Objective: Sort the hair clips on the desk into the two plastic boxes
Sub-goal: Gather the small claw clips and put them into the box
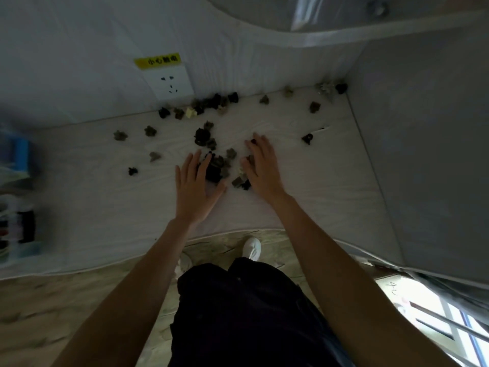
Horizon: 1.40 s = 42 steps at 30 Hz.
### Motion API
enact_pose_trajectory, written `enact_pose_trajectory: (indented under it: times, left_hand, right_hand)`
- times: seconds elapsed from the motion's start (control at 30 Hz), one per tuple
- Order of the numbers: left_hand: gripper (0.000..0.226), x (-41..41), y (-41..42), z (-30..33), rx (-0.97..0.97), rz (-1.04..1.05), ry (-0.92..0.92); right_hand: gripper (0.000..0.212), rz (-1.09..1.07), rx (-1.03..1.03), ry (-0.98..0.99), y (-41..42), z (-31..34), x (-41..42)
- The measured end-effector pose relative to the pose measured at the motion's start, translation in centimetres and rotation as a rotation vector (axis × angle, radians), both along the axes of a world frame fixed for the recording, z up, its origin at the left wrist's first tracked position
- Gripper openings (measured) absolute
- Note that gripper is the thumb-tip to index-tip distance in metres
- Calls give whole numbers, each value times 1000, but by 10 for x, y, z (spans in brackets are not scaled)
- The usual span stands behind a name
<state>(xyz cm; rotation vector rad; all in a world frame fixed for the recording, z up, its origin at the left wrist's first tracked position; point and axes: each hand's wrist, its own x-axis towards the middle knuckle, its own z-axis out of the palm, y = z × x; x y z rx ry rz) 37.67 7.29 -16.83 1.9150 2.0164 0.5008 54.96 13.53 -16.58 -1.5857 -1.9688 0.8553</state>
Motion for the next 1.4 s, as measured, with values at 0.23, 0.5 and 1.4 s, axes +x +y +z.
enact_pose_trajectory:
  times: [0.23, 0.5, 1.4]
  left_hand:
    - [88, 2, -3, -2, -36, -34, 28]
    - [80, 11, 0, -3, -34, 9, -77]
    - [48, -95, 47, 8, 188, 390, -84]
  right_hand:
    - [40, -205, 95, -112, 16, 11, 64]
    - [49, -178, -97, 70, 1, -1, 20]
    - [47, 104, -4, -12, 52, 26, -32]
